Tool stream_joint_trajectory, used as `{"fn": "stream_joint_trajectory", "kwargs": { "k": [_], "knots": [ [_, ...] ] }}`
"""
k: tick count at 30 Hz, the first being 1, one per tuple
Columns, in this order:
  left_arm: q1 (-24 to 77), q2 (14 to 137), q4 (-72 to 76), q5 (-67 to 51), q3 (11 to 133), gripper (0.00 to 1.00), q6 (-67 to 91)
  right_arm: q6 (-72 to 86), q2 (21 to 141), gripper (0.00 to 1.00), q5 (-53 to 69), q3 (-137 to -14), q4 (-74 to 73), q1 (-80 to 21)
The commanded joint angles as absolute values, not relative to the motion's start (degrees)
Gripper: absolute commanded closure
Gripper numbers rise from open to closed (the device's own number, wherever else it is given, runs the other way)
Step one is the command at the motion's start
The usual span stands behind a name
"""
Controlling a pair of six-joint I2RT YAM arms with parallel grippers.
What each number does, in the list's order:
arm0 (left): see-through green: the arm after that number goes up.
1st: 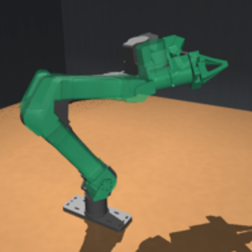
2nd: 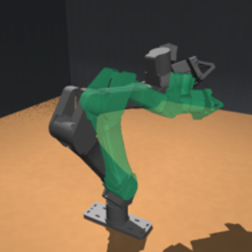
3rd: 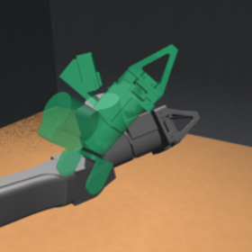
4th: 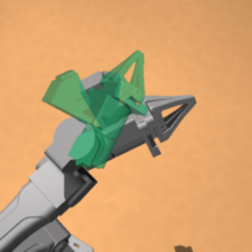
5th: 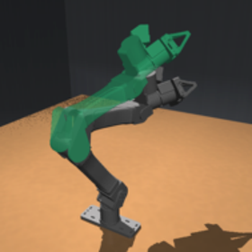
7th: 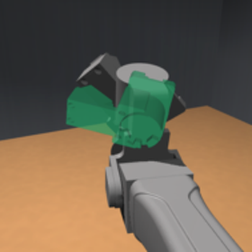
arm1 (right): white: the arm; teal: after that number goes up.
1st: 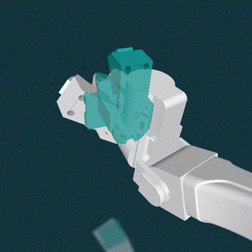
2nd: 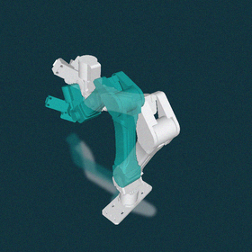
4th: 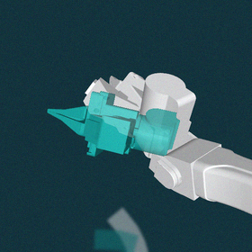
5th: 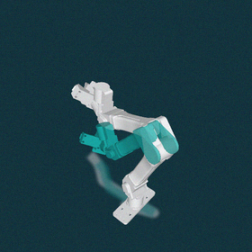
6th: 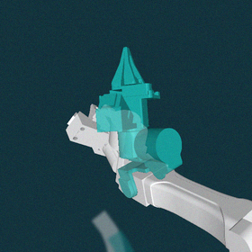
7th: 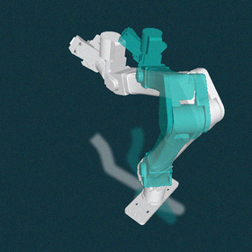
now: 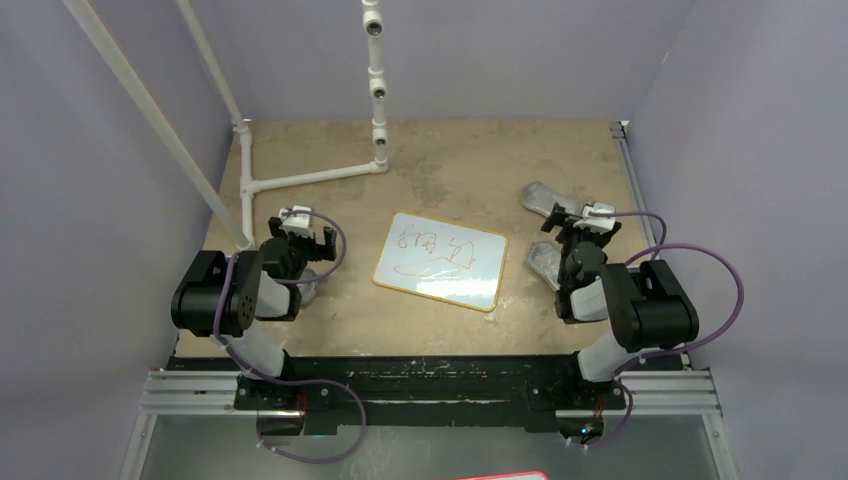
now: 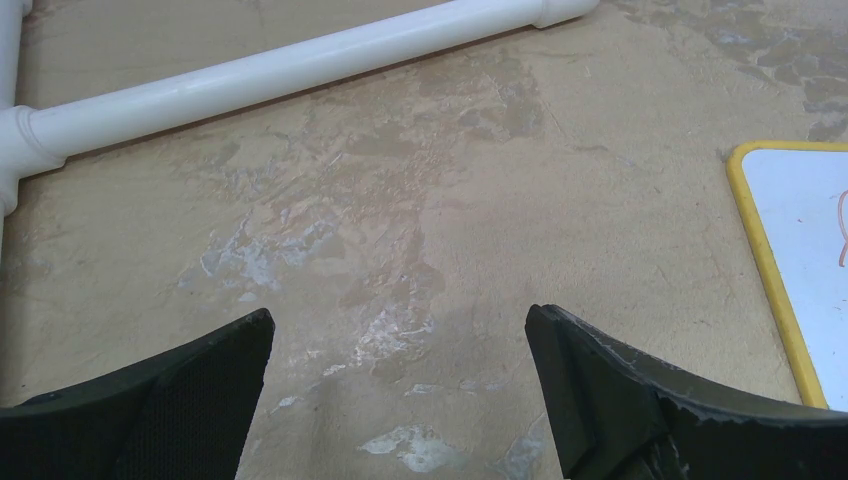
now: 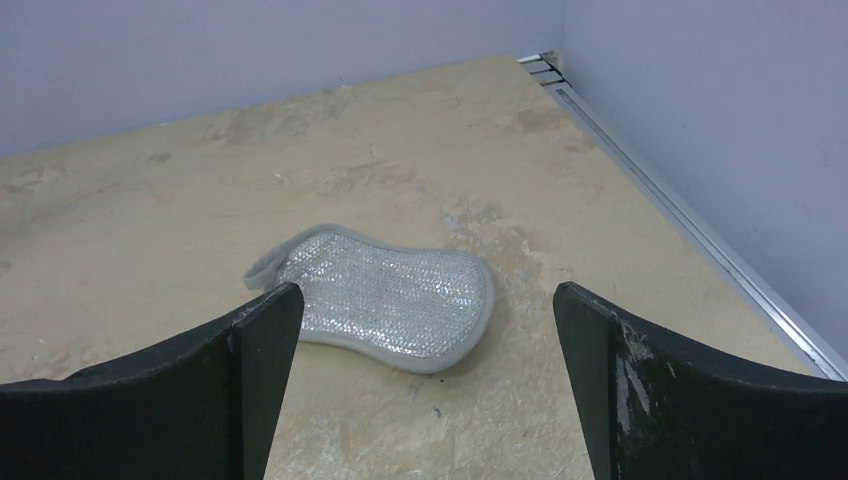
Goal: Erase the whiteboard
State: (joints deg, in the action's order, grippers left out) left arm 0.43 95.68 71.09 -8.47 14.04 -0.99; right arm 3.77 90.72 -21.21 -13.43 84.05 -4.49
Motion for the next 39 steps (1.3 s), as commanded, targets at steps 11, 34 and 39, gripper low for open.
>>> {"fn": "stream_joint_trajectory", "kwargs": {
  "k": [11, 34, 39],
  "knots": [
    [0.07, 95.27, 74.35, -8.58, 15.02, 0.01, 0.26, 2.85, 90.14, 0.01, -20.11, -14.76, 86.59, -4.6],
    [-0.6, 74.92, 19.35, -20.49, 35.97, 0.01, -6.14, 28.72, 65.42, 0.01, -12.98, -39.85, 31.96, -5.68],
    [0.26, 76.27, 8.36, -17.45, 41.39, 0.01, -10.21, 30.62, 77.34, 0.01, -12.32, -54.59, 16.63, -5.69]
  ]
}}
